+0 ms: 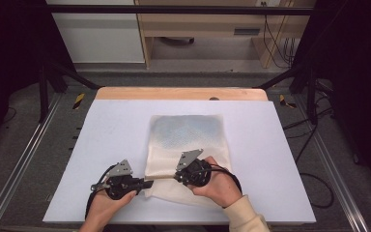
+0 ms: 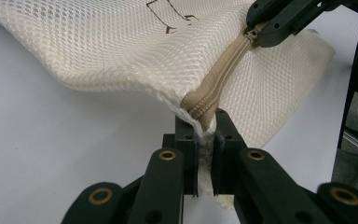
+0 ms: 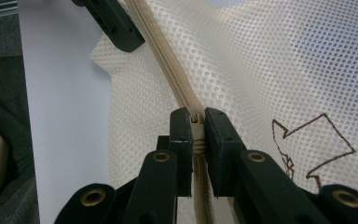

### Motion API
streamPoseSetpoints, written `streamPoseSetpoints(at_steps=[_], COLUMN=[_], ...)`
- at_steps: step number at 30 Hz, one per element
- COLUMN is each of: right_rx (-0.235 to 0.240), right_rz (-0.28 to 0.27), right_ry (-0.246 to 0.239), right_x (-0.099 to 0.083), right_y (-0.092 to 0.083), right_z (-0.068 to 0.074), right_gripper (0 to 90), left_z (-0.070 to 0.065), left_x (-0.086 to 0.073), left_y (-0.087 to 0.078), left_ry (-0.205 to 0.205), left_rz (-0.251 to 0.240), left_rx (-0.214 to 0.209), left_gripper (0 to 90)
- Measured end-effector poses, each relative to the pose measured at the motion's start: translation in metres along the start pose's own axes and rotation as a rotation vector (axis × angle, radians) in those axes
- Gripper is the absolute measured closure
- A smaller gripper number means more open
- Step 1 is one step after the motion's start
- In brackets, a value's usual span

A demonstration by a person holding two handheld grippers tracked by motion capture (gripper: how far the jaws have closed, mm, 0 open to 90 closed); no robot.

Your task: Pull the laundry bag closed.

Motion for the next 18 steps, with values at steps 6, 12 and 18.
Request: streamPoseSetpoints(at_steps=[6, 12, 18], right_rx=[-0.001, 0.000, -0.003], right_rz=[-0.007, -0.008, -0.016], right_ry=[-0.002, 0.011, 0.010], right_x=[-0.0018, -0.0050, -0.0065], right_y=[-0.0029, -0.0042, -0.0077], right_z=[0.0001, -0.0001, -0.0010], right_gripper=[82.1, 82.1, 82.1], left_z=[-0.0004, -0.0007, -0.0014], left_x=[0.0003, 0.0001, 0.0005], left_y=[0.0010, 0.0013, 0.0007], left_ry=[0.005, 0.016, 0.019], left_rz=[0.000, 0.000, -0.004], left_rx=[-0.003, 0.001, -0.002], left_gripper=[83.1, 83.1, 83.1])
Point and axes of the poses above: each handheld gripper's, and its own axes: y roughly forward along the jaws, x roughly out of its top, z roughly to its left, the point moved 3 cm from there along y, roughly forward along the jaws, and after that the axes turned 14 degrees about -y, right-handed, at the moved point
